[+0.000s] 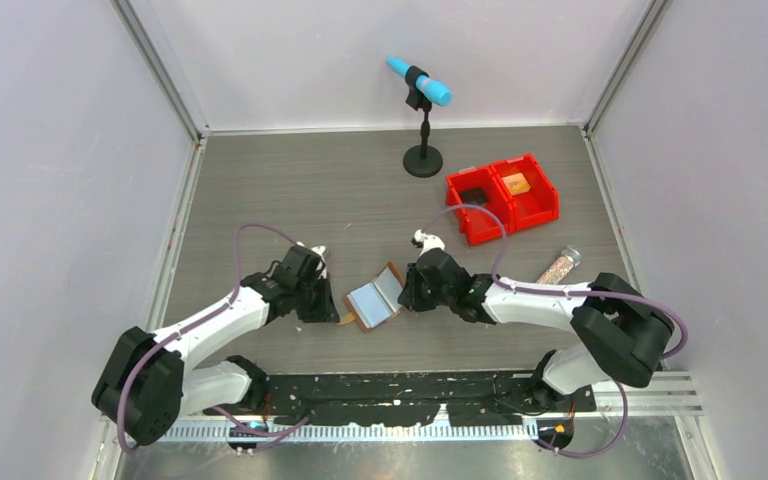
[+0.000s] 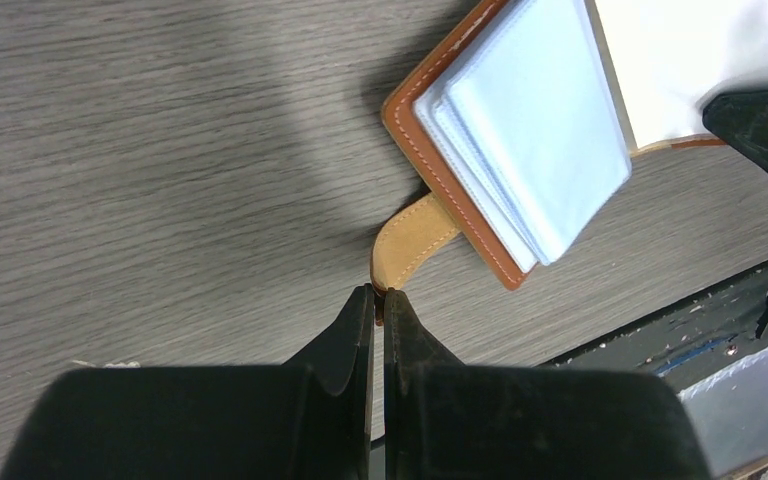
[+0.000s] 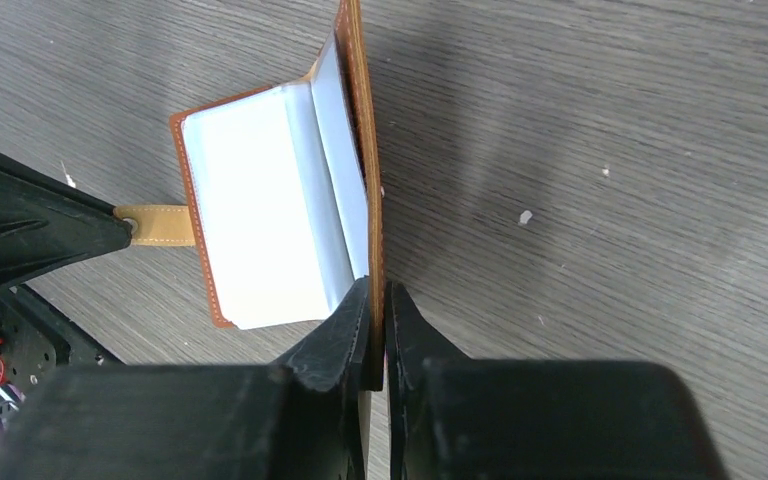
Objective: Take the credit cards out of the card holder
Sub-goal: Open the card holder at the center of the board.
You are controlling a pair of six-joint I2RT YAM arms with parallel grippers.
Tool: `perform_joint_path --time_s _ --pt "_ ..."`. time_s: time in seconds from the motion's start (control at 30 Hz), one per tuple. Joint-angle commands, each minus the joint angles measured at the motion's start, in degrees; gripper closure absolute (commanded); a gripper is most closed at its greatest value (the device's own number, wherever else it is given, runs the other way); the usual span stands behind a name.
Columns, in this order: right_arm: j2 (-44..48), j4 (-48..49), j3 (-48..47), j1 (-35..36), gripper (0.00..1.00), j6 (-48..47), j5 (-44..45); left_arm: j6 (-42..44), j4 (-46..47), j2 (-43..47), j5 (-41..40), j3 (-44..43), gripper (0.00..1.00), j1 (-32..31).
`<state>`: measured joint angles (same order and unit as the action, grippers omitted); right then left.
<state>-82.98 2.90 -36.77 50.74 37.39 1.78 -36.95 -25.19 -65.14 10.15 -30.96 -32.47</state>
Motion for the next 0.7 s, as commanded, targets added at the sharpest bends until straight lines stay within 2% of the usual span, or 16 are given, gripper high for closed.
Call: perform_joint_path --time_s 0.0,0.17,0.27,0.43,0.53,0.67 --pt "1.35 2.68 4.17 -0.13 0.91 6.30 -2.82 2.56 -3.24 -0.10 2.57 -2.72 1.00 0.91" --pt "7.64 3.57 10.84 4.66 0.89 14.76 -2.67 3.30 -5.70 3.67 4.21 -2.28 1.00 0.92" --pt "12.71 0.21 11.39 7.19 0.79 16.37 1.01 2.88 -3.15 6.83 7.65 -0.71 1.00 0.92" --pt "17.96 -11.09 7.14 8.23 0.61 14.64 7.28 3.08 -0.21 7.07 11.22 0.48 1.00 0.92" --pt "20.67 -19.02 2.35 8.38 0.56 12.76 11.09 3.37 0.27 5.45 11.89 0.18 1.00 0.93" --pt "23.70 -24.84 -2.62 8.86 0.53 11.09 13.36 2.24 2.32 5.27 13.00 0.68 1.00 0.92"
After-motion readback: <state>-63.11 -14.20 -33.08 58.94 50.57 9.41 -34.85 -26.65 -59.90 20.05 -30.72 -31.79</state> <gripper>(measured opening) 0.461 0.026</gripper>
